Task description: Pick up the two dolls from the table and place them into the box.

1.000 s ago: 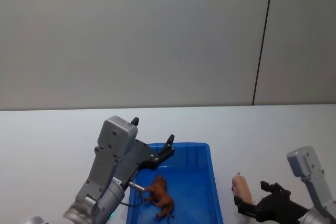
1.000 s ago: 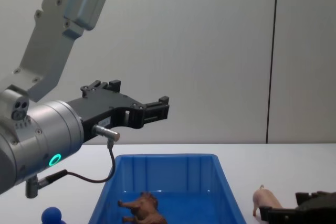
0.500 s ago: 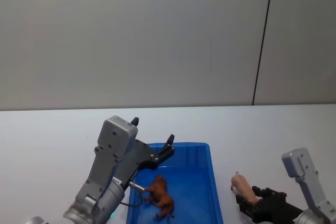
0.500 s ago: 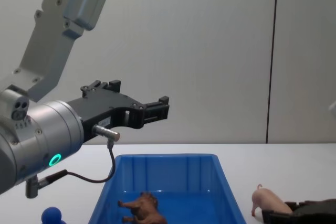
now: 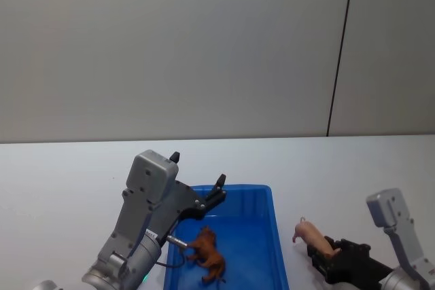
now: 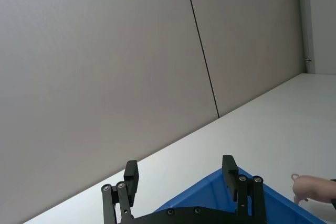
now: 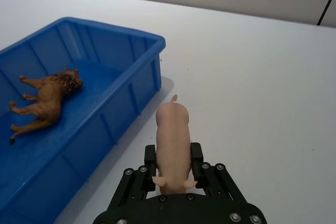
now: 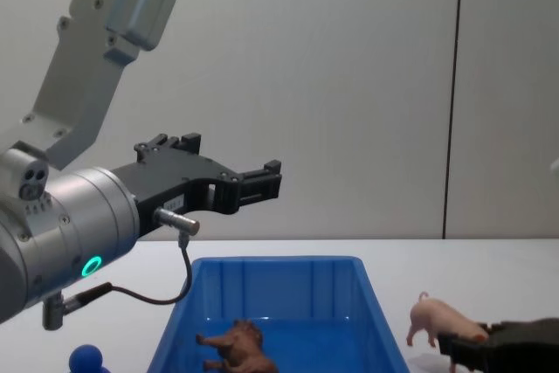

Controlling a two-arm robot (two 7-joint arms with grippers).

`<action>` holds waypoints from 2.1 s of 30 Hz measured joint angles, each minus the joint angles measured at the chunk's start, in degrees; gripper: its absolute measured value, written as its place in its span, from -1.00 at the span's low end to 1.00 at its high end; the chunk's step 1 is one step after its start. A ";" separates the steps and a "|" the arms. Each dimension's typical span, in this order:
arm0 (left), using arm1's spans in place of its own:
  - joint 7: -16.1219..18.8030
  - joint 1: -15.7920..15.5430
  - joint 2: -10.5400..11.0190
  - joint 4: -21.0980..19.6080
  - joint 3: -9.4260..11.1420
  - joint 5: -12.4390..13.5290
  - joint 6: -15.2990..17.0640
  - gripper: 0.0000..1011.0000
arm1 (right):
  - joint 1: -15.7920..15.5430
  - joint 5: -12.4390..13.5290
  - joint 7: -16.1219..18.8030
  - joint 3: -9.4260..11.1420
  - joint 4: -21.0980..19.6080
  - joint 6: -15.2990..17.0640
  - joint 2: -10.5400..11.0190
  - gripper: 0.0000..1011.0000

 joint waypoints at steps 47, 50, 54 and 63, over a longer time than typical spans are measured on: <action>0.00 0.00 0.00 0.00 0.00 0.00 0.00 0.98 | 7.09 -1.48 9.33 -2.20 -5.03 0.49 -3.64 0.64; 0.00 0.00 0.00 0.00 0.00 0.00 0.00 0.98 | 7.09 -1.52 9.30 -2.17 -4.99 0.05 -3.45 0.81; 0.00 0.00 0.00 0.00 0.00 0.00 0.00 0.98 | 6.48 -1.40 9.05 -1.67 -5.42 -0.82 -2.53 0.98; 0.00 0.00 0.00 0.00 0.00 0.00 0.00 0.98 | 3.83 -0.43 8.19 -0.13 -7.52 -2.76 0.51 0.98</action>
